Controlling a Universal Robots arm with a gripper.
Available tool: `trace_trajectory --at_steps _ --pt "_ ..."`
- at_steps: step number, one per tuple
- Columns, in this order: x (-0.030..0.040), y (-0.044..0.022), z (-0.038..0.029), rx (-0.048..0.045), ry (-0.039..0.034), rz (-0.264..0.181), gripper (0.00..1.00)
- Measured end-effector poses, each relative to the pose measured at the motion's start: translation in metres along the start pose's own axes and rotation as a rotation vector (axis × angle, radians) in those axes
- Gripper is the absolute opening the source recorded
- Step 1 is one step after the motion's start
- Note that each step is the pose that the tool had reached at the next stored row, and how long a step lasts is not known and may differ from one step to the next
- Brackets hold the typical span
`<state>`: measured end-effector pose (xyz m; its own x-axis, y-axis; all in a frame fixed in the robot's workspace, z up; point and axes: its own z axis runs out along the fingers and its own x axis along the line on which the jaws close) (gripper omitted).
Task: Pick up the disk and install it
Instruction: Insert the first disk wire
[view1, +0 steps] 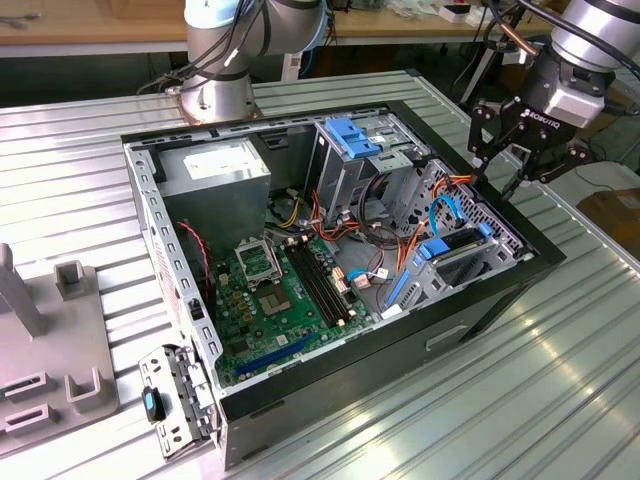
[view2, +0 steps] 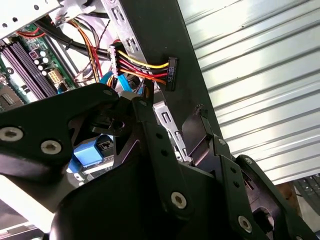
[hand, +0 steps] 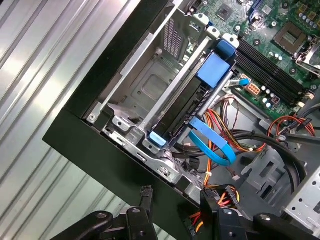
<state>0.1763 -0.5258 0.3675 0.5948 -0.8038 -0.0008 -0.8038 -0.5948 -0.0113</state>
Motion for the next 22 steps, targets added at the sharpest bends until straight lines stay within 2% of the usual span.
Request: trace_trajectory --at_steps 3,5,9,10,12,14,15,17,20,22 --pt "-0.0016 -0.0011 -0.0001 -0.0002 0.0002 -0.014 0.50" --pt "-0.0018 -0.0013 0.0002 -0.0002 -0.0007 -0.086 0.50" --pt "-0.0018 -0.0014 0.0002 -0.0002 -0.0008 -0.093 0.50" --pt "-0.0018 -0.0013 0.0002 -0.0002 -0.0007 -0.093 0.42" --pt "-0.0017 -0.0016 0.0002 -0.0002 -0.0008 -0.099 0.42" --pt "-0.0017 -0.0017 0.0003 -0.0002 -0.0012 -0.131 0.42" --pt "-0.0016 -0.0016 0.0004 -0.0003 -0.0015 -0.163 0.42" --pt "-0.0028 -0.0026 0.0006 -0.0002 -0.0019 -0.190 0.42" --pt "-0.0064 -0.0053 0.0005 -0.0004 -0.0017 -0.191 0.42" --pt "-0.0047 -0.0079 0.0005 -0.0005 -0.0017 -0.192 0.42"
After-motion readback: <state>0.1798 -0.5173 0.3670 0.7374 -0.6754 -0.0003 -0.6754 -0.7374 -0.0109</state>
